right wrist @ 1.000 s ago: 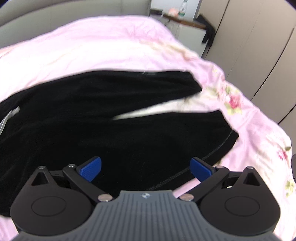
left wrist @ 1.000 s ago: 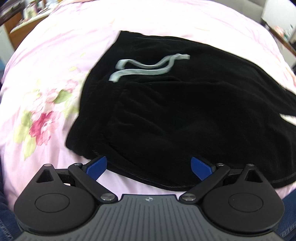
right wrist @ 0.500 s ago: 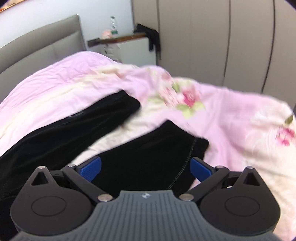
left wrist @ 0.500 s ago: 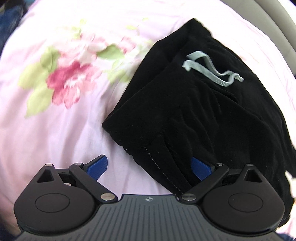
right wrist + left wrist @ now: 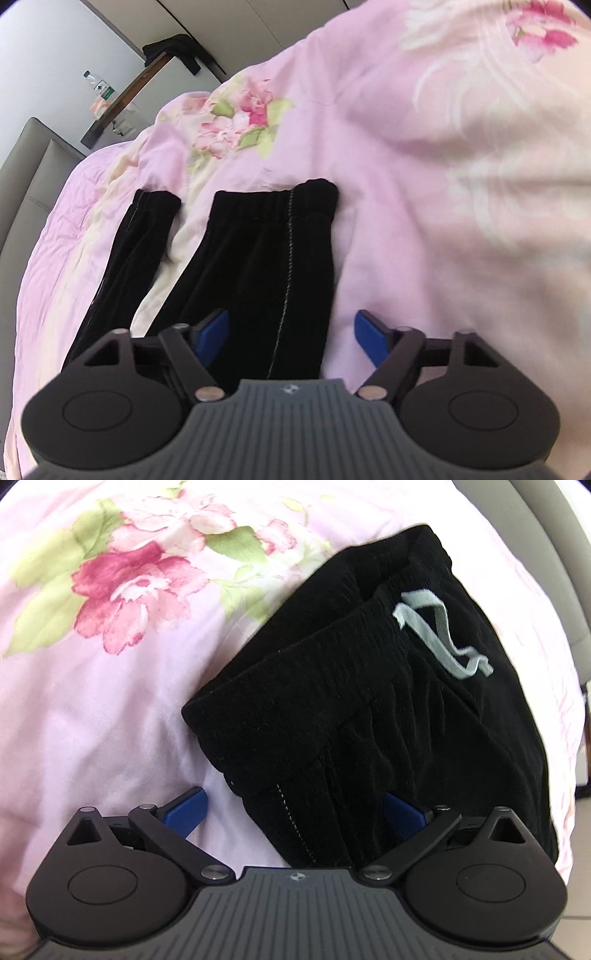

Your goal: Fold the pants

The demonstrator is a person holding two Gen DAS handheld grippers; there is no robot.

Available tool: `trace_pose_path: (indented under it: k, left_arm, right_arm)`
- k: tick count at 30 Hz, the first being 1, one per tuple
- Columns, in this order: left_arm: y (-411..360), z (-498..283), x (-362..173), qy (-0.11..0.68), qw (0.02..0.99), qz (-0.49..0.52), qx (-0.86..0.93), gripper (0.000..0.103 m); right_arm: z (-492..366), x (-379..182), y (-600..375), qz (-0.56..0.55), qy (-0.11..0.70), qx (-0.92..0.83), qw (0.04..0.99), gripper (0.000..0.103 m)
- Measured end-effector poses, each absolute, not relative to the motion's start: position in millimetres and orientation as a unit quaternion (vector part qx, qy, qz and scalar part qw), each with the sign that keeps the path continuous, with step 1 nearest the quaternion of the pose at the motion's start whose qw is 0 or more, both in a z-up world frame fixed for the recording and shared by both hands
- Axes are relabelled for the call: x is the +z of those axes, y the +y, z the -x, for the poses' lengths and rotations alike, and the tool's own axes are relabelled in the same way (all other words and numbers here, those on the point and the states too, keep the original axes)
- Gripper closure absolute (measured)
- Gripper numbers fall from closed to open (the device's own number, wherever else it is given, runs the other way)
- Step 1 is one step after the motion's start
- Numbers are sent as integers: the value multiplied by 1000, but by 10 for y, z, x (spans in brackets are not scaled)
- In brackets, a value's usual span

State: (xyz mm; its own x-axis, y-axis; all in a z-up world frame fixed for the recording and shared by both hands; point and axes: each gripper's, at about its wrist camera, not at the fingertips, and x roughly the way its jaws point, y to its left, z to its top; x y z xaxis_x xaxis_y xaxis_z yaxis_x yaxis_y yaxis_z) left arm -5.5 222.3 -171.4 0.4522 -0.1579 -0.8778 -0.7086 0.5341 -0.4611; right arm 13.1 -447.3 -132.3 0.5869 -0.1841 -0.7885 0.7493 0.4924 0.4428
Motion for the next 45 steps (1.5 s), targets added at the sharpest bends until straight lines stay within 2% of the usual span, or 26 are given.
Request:
trace_pose_path:
  k: [3,4,6,7,8,11,13,16,25,35,45]
  left_arm:
    - [2262,95,-1731,476,723,462,190,0]
    - [2274,107,-1736,471,722,471,189,0]
    - [2310,152,-1738,455,719,493,183,3]
    - [2331,197,-1728,445,717,503,186,38]
    - [2353,234,-1721,439,713,514,187,45]
    - [2374,321,-1672,416,716,531,178,59]
    - [2370,347,-1625,404,722,535,173,66]
    - [2374,358,-1530,390,731,536,163,69]
    - [2428,160,-1142,362,762,525,111,71]
    - [2513,-680,-623,319,803,501,50,72]
    - [2681,-1511,-942,326,781,528,66,72]
  right_arm:
    - [-192,-1443,-4574,-420,332,-283,796,36]
    - [-216,-1467,-4598,-422,327,-278,798,39]
    - [-268,-1502,-4628,-426,332,-268,798,64]
    - [-290,-1507,-4637,-427,336,-266,796,87]
    - [-296,-1495,-4640,-427,336,-266,796,94]
    - [-259,-1424,-4671,-442,308,-237,808,99]
    - [-218,-1370,-4700,-457,288,-219,813,99]
    - [-154,-1285,-4739,-477,259,-204,815,99]
    - [-225,-1054,-4750,-494,215,-169,825,100]
    - [-957,-535,-4569,-469,180,-93,860,101]
    - [-1876,-595,-4440,-466,208,-120,852,101]
